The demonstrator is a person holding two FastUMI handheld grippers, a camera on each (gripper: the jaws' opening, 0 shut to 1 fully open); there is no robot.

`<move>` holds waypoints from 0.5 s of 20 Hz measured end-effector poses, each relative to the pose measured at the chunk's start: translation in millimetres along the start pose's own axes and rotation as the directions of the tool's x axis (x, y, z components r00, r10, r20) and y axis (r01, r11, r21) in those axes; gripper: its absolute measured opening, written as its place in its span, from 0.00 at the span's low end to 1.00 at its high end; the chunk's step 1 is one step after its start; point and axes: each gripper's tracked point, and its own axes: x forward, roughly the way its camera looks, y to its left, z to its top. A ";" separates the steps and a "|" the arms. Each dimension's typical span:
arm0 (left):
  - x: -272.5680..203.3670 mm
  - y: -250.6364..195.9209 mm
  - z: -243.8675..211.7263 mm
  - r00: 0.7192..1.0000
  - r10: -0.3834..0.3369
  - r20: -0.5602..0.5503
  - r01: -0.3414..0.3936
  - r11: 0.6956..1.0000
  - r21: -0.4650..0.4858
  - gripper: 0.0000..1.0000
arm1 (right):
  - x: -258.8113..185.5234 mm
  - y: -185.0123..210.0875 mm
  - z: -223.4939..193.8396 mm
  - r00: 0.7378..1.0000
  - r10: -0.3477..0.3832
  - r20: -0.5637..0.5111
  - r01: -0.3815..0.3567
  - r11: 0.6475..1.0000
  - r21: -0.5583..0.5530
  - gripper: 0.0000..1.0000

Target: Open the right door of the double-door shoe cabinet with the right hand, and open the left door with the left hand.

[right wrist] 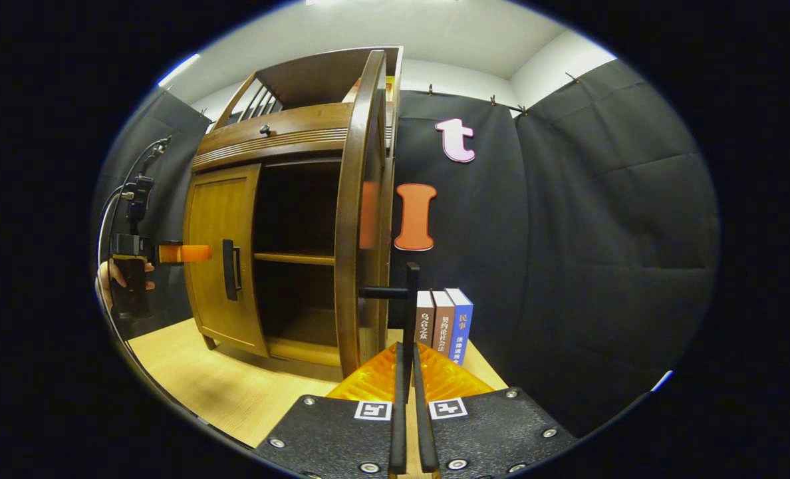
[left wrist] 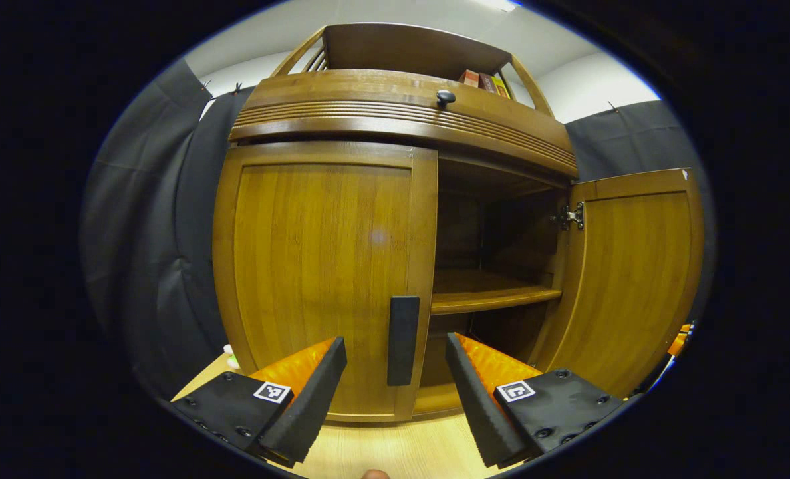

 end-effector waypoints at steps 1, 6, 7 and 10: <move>6.6 -0.9 -0.8 1.000 0.001 -0.001 -0.001 1.000 -0.007 0.95 | -3.2 -7.8 0.6 1.000 -0.020 0.004 0.020 1.000 -0.009 0.22; 33.9 -6.6 -13.3 1.000 -0.005 -0.031 0.005 1.000 -0.018 0.95 | -13.5 -33.2 0.7 0.998 -0.064 0.020 0.063 0.998 0.010 0.09; 39.2 -6.0 -17.2 0.999 -0.001 -0.040 0.001 1.000 -0.018 0.95 | -13.7 -36.5 -1.0 0.997 -0.069 0.019 0.069 0.998 0.008 0.09; 53.6 -5.5 -24.1 0.998 -0.002 -0.063 0.000 1.000 -0.017 0.95 | -12.9 -37.7 -4.1 0.997 -0.074 0.019 0.074 0.997 0.013 0.13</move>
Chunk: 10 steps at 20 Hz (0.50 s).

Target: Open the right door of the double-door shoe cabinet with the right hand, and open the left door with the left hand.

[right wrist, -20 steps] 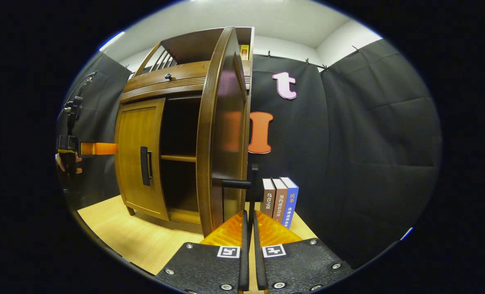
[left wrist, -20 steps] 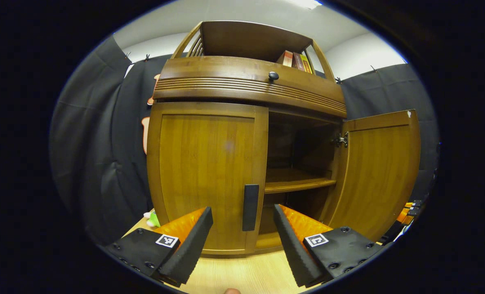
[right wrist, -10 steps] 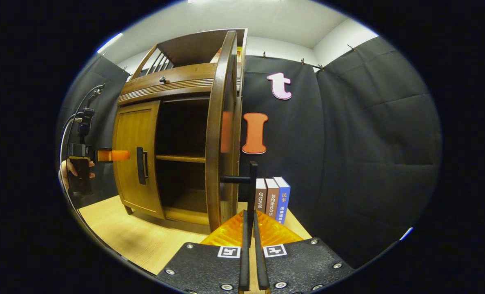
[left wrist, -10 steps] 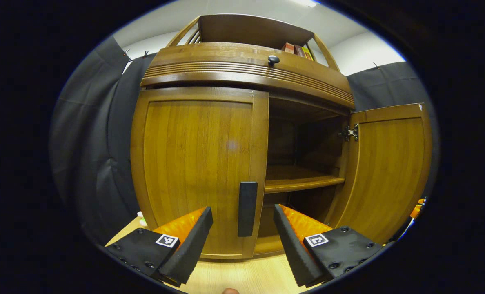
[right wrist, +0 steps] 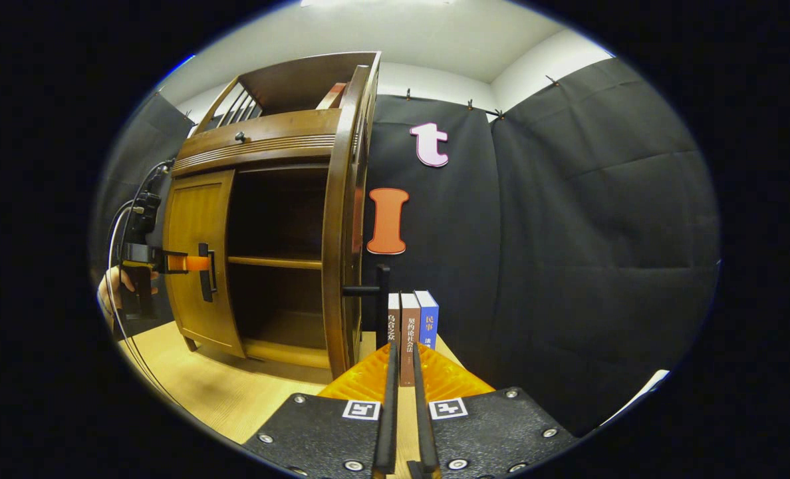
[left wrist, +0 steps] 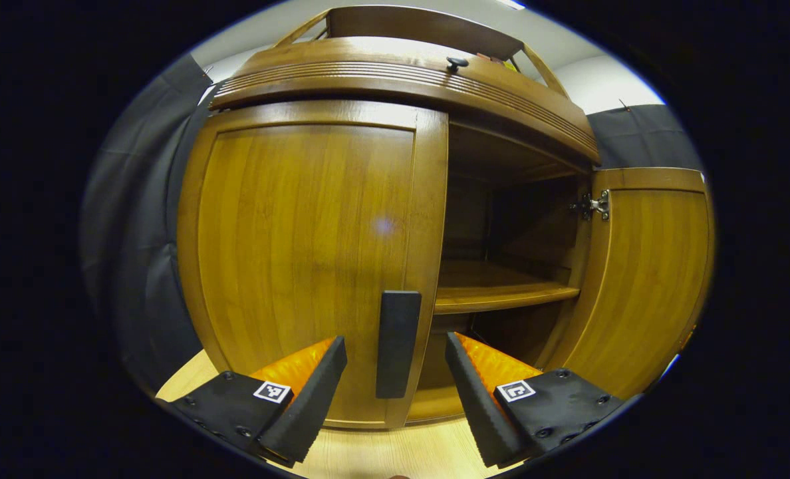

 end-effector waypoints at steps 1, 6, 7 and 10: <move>4.5 0.7 -2.3 1.000 0.001 -0.006 -0.001 1.000 -0.001 0.95 | -0.8 0.0 0.4 1.000 -0.001 0.001 0.001 1.000 0.003 0.13; 22.5 4.8 -0.4 1.000 0.012 0.007 -0.012 1.000 0.010 0.95 | -4.8 -3.7 6.2 1.000 -0.010 0.020 0.009 1.000 0.023 0.29; 26.1 4.5 0.0 1.000 0.012 0.011 -0.012 1.000 0.013 0.95 | -5.7 -5.8 7.4 1.000 -0.015 0.023 0.015 1.000 0.028 0.29; 36.2 9.8 -1.2 0.999 0.032 0.016 -0.032 0.999 0.028 0.88 | -6.8 -14.3 7.4 0.999 -0.041 0.022 0.040 0.999 0.030 0.32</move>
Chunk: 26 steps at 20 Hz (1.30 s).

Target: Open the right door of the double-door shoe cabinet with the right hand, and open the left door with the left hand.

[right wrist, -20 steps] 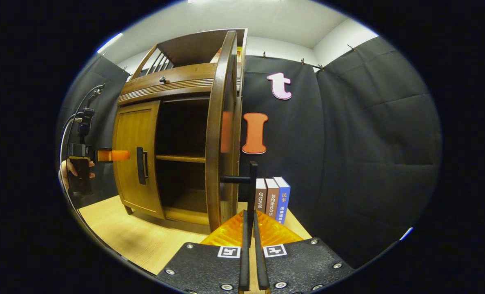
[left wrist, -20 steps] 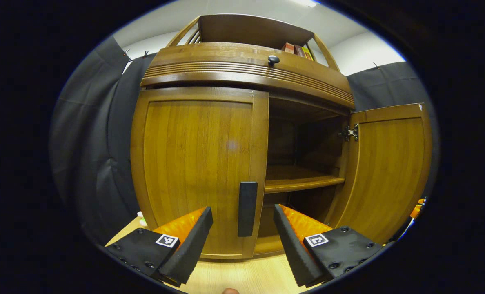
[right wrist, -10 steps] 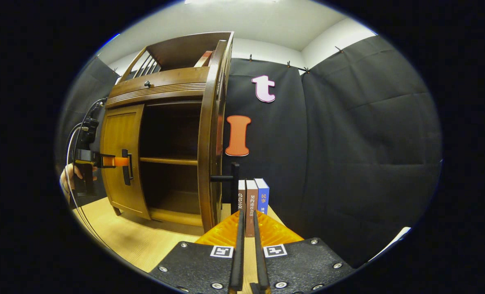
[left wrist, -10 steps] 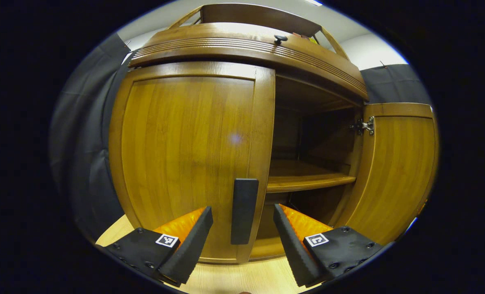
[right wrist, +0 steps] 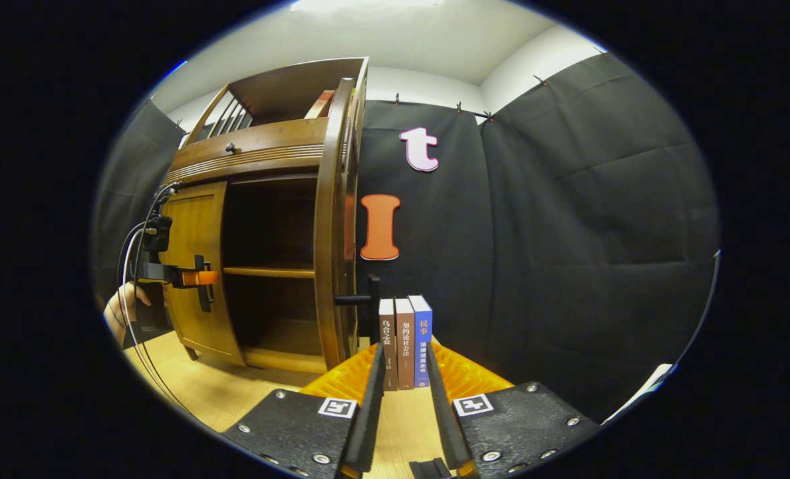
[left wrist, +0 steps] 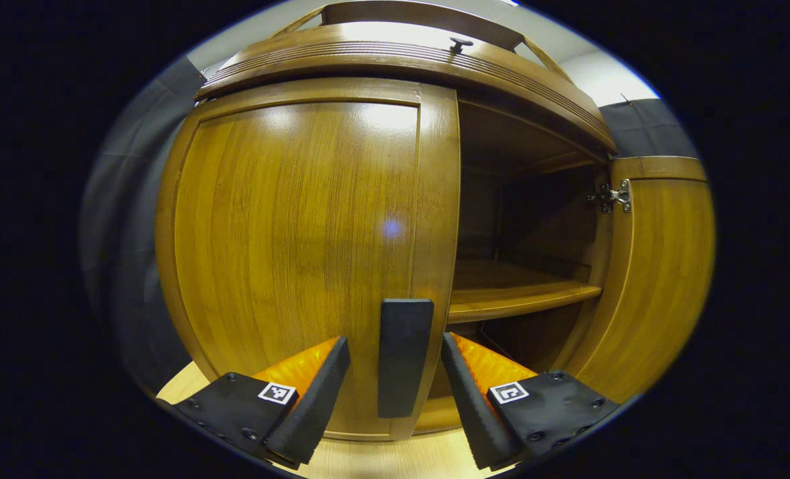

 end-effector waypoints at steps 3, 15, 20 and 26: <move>3.1 2.0 0.0 1.000 0.013 0.003 -0.013 1.000 0.023 0.82 | -2.3 -2.0 -0.1 1.000 -0.007 -0.002 0.007 1.000 0.003 0.40; -10.5 -5.2 -4.4 0.999 -0.037 0.025 0.036 0.999 0.031 0.34 | -10.2 10.8 2.1 1.000 -0.005 0.003 0.005 1.000 -0.008 0.66; -35.8 -3.9 -6.8 0.996 -0.084 0.003 0.084 0.996 0.016 0.32 | -15.0 15.2 3.7 1.000 -0.013 0.008 0.014 1.000 -0.015 0.66; -74.3 2.5 -8.3 0.992 -0.128 0.000 0.128 0.992 0.020 0.32 | -21.8 23.0 9.2 1.000 -0.010 0.011 0.010 1.000 -0.007 0.66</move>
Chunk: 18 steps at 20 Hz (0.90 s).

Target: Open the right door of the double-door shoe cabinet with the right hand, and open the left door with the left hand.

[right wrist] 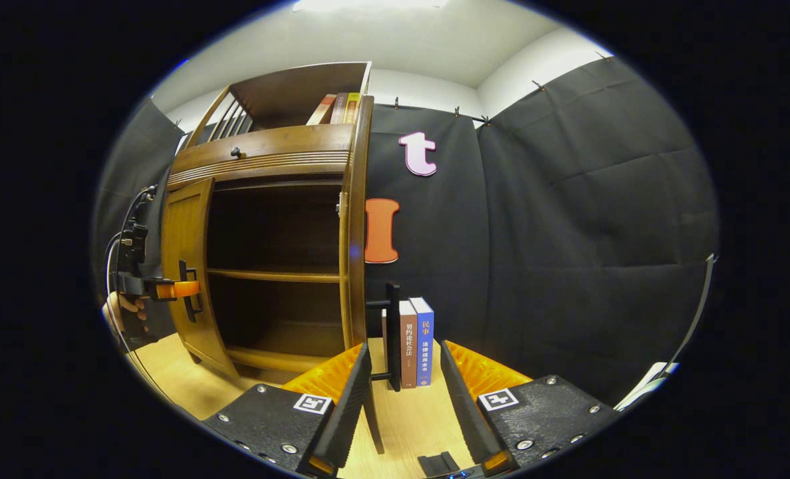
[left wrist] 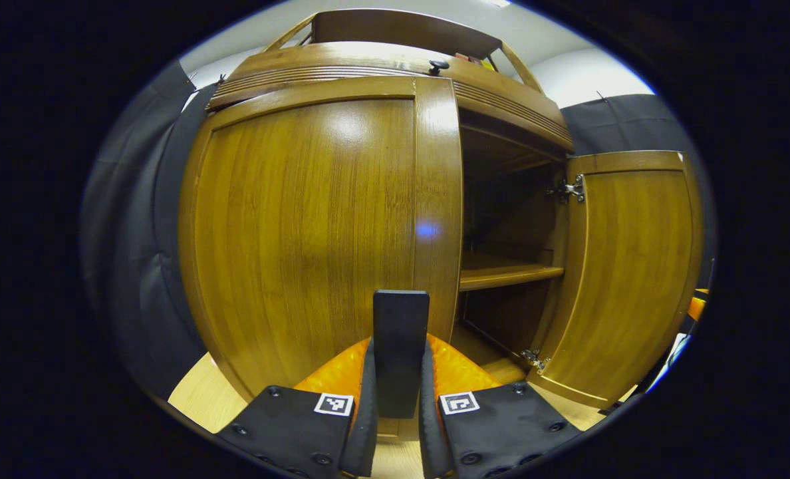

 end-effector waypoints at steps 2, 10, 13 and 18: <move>-12.3 2.0 -0.4 1.000 -0.011 0.001 0.011 1.000 -0.004 0.32 | -3.8 4.0 4.2 1.000 0.004 0.005 -0.004 1.000 -0.014 0.66; -55.7 12.6 -1.6 0.999 -0.032 0.004 0.032 0.999 0.003 0.35 | -13.6 34.4 20.0 0.999 0.041 0.028 -0.040 0.999 -0.030 0.66; -74.4 19.2 -4.0 0.999 -0.032 0.002 0.032 0.999 0.013 0.32 | -16.7 47.3 20.8 0.998 0.064 0.028 -0.063 0.998 -0.027 0.77; -101.5 34.0 -2.8 1.000 -0.027 0.001 0.027 1.000 0.007 0.32 | -17.7 64.1 24.4 0.995 0.093 0.034 -0.092 0.995 -0.022 0.77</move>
